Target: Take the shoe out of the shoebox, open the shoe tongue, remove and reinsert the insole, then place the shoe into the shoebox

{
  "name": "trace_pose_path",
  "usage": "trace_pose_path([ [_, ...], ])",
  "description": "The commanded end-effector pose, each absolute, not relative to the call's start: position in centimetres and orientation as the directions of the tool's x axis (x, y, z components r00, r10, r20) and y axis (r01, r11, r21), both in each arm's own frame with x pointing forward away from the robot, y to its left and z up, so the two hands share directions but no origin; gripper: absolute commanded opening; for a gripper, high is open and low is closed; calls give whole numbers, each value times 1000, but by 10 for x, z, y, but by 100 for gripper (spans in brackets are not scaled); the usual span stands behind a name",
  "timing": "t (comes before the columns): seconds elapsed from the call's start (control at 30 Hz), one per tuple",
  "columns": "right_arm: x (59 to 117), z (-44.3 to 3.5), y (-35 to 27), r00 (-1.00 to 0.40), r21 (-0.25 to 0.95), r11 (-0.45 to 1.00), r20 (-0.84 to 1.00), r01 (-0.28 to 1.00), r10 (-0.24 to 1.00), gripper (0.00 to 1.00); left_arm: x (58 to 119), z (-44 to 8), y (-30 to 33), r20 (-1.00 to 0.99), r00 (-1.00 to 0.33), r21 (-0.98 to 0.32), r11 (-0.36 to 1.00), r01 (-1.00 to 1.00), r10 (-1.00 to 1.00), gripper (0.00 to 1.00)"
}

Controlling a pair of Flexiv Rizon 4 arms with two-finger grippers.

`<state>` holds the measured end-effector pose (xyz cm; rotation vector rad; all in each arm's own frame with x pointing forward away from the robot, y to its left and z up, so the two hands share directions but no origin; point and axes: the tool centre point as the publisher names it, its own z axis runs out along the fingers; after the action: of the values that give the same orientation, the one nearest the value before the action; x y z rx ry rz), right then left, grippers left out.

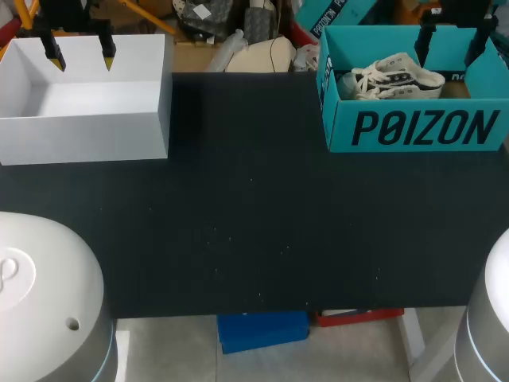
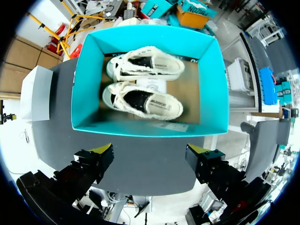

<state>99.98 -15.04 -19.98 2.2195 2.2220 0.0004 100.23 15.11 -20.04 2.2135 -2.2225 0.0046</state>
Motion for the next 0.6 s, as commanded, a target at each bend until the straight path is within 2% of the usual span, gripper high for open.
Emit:
trace_pose_path([
  [0.03,1000,-200,-150,-1,1,1,0,1000,1000,100,1002,-200,150,2,-2,3,2,-1000,-1000,100],
  [0.23,1001,-198,-149,-33,26,32,35,999,999,100,1002,-200,150,2,-2,3,2,-1000,-1000,100],
  [0.3,1002,-195,-145,-154,46,156,-39,987,987,100,1002,-200,150,2,-2,3,2,-1000,-1000,100],
  [0.4,1002,-189,-142,-431,91,437,-78,895,899,100,1002,-200,150,2,-2,3,2,-1000,-1000,100],
  [0.43,1000,-188,-141,-570,78,581,-128,810,812,100,1002,-200,150,2,-2,3,2,-1000,-1000,100],
  [0.47,995,-186,-139,-718,46,734,-179,677,673,100,1002,-200,150,2,-2,3,2,-1000,-1000,100],
  [0.5,987,-184,-139,-847,1,858,-157,514,508,100,1002,-200,150,2,-2,3,2,-1000,-1000,100],
  [0.6,987,-184,-139,-847,1,858,-157,514,508,100,1002,-200,150,2,-2,3,2,-1000,-1000,100],
])
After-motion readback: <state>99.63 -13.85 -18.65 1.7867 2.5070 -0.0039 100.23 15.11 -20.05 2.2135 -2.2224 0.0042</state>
